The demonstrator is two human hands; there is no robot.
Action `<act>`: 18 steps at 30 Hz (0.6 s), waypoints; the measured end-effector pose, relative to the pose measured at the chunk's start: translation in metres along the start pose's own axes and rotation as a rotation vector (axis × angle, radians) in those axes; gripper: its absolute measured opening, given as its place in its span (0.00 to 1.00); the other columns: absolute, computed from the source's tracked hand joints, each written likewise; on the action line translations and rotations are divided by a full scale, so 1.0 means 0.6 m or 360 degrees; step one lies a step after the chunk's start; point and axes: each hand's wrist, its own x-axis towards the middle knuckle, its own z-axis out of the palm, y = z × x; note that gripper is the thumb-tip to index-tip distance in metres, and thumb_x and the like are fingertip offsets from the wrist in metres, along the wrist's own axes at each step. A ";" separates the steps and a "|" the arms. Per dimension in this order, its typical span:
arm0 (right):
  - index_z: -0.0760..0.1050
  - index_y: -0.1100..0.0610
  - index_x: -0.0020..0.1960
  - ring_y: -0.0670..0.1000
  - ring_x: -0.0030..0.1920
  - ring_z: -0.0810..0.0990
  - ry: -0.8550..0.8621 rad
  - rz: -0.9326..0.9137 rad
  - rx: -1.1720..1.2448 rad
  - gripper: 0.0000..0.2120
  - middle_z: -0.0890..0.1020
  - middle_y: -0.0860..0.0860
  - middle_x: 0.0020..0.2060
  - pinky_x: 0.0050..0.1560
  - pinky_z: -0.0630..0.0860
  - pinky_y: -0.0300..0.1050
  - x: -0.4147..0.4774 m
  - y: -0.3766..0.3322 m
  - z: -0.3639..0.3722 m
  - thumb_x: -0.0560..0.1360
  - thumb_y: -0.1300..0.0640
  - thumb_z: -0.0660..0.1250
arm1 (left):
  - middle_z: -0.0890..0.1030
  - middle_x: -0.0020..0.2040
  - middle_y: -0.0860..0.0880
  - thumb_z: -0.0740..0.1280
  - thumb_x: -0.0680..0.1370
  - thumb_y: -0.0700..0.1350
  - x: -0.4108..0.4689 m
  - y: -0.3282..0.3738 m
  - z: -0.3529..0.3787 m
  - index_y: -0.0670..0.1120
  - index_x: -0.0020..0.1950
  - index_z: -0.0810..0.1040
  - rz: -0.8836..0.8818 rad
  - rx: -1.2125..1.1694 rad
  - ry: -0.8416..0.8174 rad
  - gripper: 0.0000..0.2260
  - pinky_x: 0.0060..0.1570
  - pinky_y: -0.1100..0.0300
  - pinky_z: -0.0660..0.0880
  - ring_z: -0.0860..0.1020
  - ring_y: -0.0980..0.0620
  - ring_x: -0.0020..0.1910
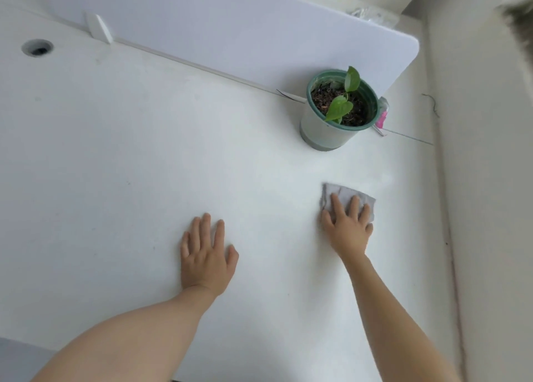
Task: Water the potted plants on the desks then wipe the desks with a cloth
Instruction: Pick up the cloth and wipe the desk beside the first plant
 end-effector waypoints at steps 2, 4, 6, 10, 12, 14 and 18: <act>0.58 0.42 0.71 0.60 0.75 0.43 0.0063 0.0354 0.0208 0.23 0.51 0.54 0.76 0.71 0.48 0.60 0.001 0.002 -0.009 0.77 0.46 0.53 | 0.77 0.62 0.36 0.54 0.70 0.51 0.001 0.001 0.000 0.40 0.58 0.78 -0.0001 0.0001 -0.0027 0.25 0.59 0.47 0.58 0.64 0.41 0.64; 0.60 0.43 0.71 0.60 0.75 0.44 0.0066 0.0506 0.0298 0.22 0.50 0.56 0.76 0.71 0.48 0.61 -0.014 -0.031 -0.004 0.77 0.49 0.53 | 0.77 0.62 0.36 0.54 0.70 0.51 0.000 0.002 0.001 0.40 0.58 0.78 0.0002 0.0010 -0.0051 0.25 0.60 0.47 0.58 0.66 0.41 0.64; 0.63 0.44 0.69 0.62 0.74 0.49 0.0045 0.0437 0.0307 0.20 0.54 0.57 0.75 0.69 0.54 0.62 -0.039 -0.078 0.013 0.77 0.50 0.55 | 0.77 0.62 0.36 0.54 0.70 0.51 -0.001 0.003 -0.001 0.40 0.58 0.77 0.0007 0.0007 -0.0064 0.25 0.60 0.47 0.58 0.67 0.40 0.64; 0.81 0.49 0.49 0.65 0.55 0.79 0.0225 -0.0199 0.0062 0.15 0.81 0.59 0.54 0.43 0.78 0.58 -0.120 -0.135 0.052 0.63 0.55 0.67 | 0.77 0.61 0.35 0.53 0.70 0.51 -0.003 0.004 -0.008 0.39 0.58 0.78 0.0026 -0.0005 -0.0143 0.25 0.59 0.46 0.58 0.74 0.36 0.62; 0.82 0.50 0.43 0.61 0.48 0.83 0.0129 -0.0360 0.0044 0.14 0.84 0.55 0.48 0.34 0.77 0.48 -0.146 -0.134 0.054 0.58 0.58 0.68 | 0.77 0.61 0.35 0.53 0.70 0.51 -0.004 0.005 -0.010 0.39 0.58 0.78 0.0031 -0.0012 -0.0175 0.25 0.59 0.46 0.57 0.75 0.35 0.61; 0.82 0.50 0.41 0.58 0.43 0.84 0.0140 -0.0511 0.0033 0.15 0.85 0.53 0.45 0.29 0.74 0.42 -0.158 -0.115 0.049 0.56 0.61 0.67 | 0.76 0.62 0.35 0.52 0.70 0.51 -0.004 0.003 -0.010 0.39 0.58 0.77 0.0026 -0.0035 -0.0187 0.25 0.59 0.46 0.57 0.75 0.34 0.61; 0.82 0.53 0.46 0.58 0.44 0.80 0.0143 -0.0628 0.0019 0.15 0.84 0.50 0.44 0.30 0.71 0.41 -0.187 -0.071 0.031 0.63 0.67 0.66 | 0.73 0.65 0.35 0.52 0.71 0.50 -0.008 0.005 -0.013 0.38 0.61 0.75 0.0012 -0.0130 -0.0187 0.25 0.61 0.43 0.60 0.71 0.34 0.65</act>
